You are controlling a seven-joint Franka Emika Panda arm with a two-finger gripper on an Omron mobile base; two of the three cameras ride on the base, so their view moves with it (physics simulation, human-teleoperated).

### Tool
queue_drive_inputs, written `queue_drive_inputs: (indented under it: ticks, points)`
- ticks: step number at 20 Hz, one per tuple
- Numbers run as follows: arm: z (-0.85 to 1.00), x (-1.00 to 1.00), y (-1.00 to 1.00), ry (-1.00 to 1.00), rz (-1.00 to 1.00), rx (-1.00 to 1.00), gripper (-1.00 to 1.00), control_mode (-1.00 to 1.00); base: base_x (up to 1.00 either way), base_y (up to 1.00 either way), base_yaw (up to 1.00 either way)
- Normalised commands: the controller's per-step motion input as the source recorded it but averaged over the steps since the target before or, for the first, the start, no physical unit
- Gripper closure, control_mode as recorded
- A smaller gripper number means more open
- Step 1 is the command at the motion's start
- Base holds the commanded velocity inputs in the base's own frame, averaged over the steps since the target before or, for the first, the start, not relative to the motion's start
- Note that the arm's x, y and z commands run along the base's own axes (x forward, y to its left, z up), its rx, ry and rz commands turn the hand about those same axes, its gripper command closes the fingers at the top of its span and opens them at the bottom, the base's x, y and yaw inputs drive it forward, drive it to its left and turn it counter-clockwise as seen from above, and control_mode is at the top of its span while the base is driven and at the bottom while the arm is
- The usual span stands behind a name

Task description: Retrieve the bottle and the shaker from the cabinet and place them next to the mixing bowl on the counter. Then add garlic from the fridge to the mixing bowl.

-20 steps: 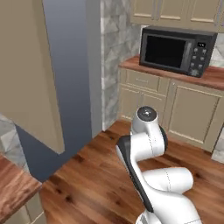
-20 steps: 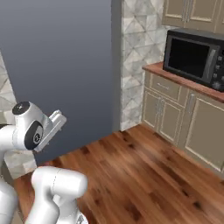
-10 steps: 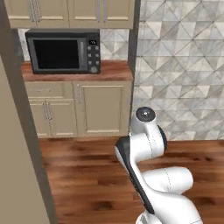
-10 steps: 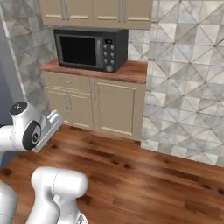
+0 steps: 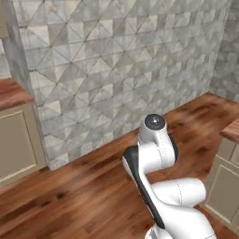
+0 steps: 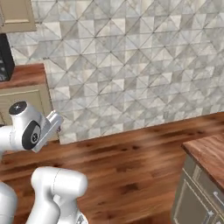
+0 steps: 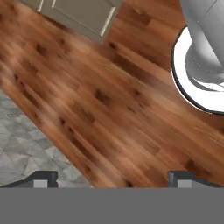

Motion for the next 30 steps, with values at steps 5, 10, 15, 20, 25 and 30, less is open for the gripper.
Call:
queue_drive_inputs:
  ticks: [5, 10, 15, 20, 25, 30]
  points:
    - [0.00, 0.00, 0.00, 0.00, 0.00, 0.00, -1.00, 1.00, 0.00, 0.00, -1.00]
    - [0.00, 0.00, 0.00, 0.00, 0.00, 0.00, -1.00, 1.00, 0.00, 0.00, -0.99]
    - [0.00, 0.00, 0.00, 0.00, 0.00, 0.00, -1.00, 1.00, 0.00, 0.00, -0.97]
    - [0.00, 0.00, 0.00, 0.00, 0.00, 0.00, -1.00, 1.00, 0.00, 0.00, -0.96]
    - [0.00, 0.00, 0.00, 0.00, 0.00, 0.00, -1.00, 1.00, 0.00, 0.01, -0.94]
    - [0.00, 0.00, 0.00, 0.00, 0.00, 0.00, -1.00, 1.00, -0.09, 0.86, -0.57]
